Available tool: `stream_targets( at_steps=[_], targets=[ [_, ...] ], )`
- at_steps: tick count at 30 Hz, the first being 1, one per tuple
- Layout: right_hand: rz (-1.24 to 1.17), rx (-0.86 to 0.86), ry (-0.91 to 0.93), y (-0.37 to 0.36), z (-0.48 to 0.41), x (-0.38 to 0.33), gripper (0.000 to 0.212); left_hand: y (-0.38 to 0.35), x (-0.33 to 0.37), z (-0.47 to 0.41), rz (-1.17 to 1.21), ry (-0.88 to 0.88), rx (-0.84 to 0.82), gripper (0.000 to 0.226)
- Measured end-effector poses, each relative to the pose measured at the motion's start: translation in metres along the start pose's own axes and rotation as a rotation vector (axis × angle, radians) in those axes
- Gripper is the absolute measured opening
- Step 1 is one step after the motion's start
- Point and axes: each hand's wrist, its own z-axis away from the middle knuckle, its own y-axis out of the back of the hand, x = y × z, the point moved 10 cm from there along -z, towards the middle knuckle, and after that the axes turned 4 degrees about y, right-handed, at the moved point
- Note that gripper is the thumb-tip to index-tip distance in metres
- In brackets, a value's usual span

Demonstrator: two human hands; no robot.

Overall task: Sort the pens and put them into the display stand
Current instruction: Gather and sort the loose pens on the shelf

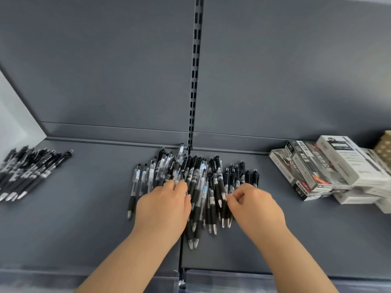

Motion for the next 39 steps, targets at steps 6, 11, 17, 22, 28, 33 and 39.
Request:
stream_targets(
  at_steps=[6,11,17,22,28,33,39],
  targets=[
    [0.017,-0.064,0.07,-0.008,0.0,-0.012,0.023,0.003,0.005,0.001,-0.001,0.009,-0.014,0.015],
    [0.056,-0.129,0.111,-0.015,0.003,-0.028,0.026,0.002,0.012,0.009,0.061,0.026,-0.052,0.027],
    [0.226,-0.266,0.14,-0.031,0.013,-0.036,0.03,-0.005,0.019,0.01,0.067,0.002,-0.081,0.03],
    [0.299,-0.257,0.132,-0.035,0.017,-0.037,0.042,-0.006,0.016,0.007,0.1,0.023,-0.048,0.016],
    [0.256,-0.244,0.11,-0.034,0.018,-0.036,0.047,0.007,-0.014,0.002,0.09,0.139,0.015,0.014],
    [0.252,-0.206,0.111,-0.031,0.02,-0.041,0.043,0.002,-0.045,-0.002,-0.019,0.258,-0.021,0.021],
    [0.188,-0.214,0.083,-0.032,0.017,-0.038,0.041,-0.003,-0.057,-0.003,-0.05,0.308,-0.08,0.024]
  ],
)
